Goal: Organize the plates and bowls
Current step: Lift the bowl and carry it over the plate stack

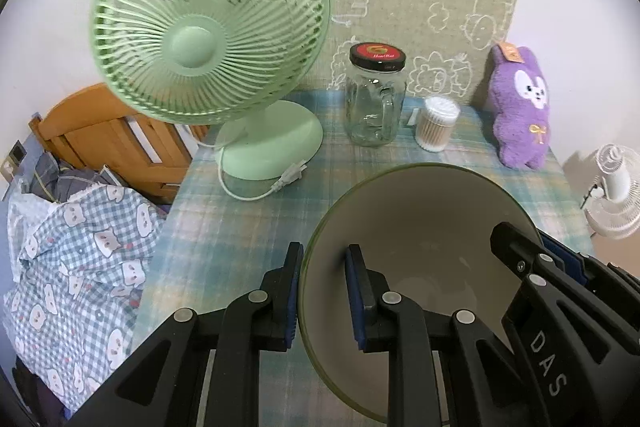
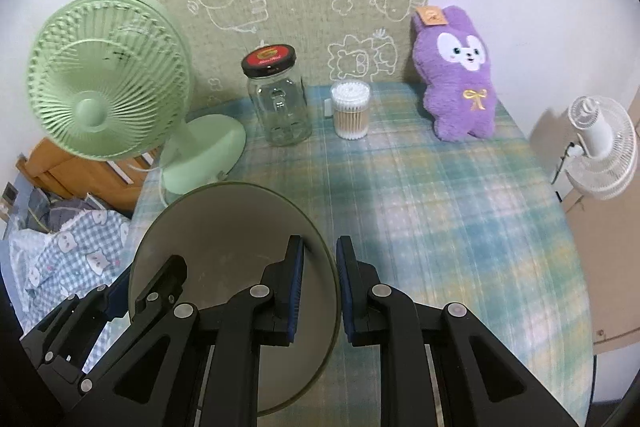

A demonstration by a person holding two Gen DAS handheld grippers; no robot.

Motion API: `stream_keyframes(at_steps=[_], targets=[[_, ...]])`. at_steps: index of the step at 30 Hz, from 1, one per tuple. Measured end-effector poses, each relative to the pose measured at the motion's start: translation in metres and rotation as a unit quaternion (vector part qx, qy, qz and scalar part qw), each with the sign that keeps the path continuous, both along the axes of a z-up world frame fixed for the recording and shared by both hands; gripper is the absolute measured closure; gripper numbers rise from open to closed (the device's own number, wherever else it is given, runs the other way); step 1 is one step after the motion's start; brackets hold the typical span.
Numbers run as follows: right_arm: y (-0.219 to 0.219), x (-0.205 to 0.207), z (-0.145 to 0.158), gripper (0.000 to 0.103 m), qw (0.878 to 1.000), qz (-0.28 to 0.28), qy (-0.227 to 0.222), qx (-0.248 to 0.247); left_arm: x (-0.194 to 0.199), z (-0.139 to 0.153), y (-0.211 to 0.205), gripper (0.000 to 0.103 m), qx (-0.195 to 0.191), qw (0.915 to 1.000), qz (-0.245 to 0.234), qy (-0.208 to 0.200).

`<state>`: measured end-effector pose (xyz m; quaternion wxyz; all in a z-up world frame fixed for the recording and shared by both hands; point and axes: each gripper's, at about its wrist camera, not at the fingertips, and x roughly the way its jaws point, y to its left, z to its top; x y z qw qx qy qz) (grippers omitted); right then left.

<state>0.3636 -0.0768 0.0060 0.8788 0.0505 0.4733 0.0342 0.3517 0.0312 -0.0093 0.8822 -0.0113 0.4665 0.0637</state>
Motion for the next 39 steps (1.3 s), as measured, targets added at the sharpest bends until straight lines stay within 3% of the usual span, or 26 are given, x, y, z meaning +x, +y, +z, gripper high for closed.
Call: stream_keyframes(at_steps=[13, 25, 39], targets=[[0.01, -0.097, 0.033, 0.083, 1.0, -0.02, -0.014, -0.006, -0.081, 0.031, 0.01, 0.084, 0.001, 0.9995, -0.027, -0.016], [0.013, -0.161, 0.005, 0.083, 0.999, -0.028, 0.014, -0.015, -0.142, 0.005, 0.014, 0.084, -0.001, 0.9989, -0.044, 0.012], [0.011, -0.192, -0.035, 0.083, 0.998, -0.034, 0.052, -0.016, -0.172, -0.03, 0.012, 0.084, -0.005, 0.9974, -0.051, 0.05]])
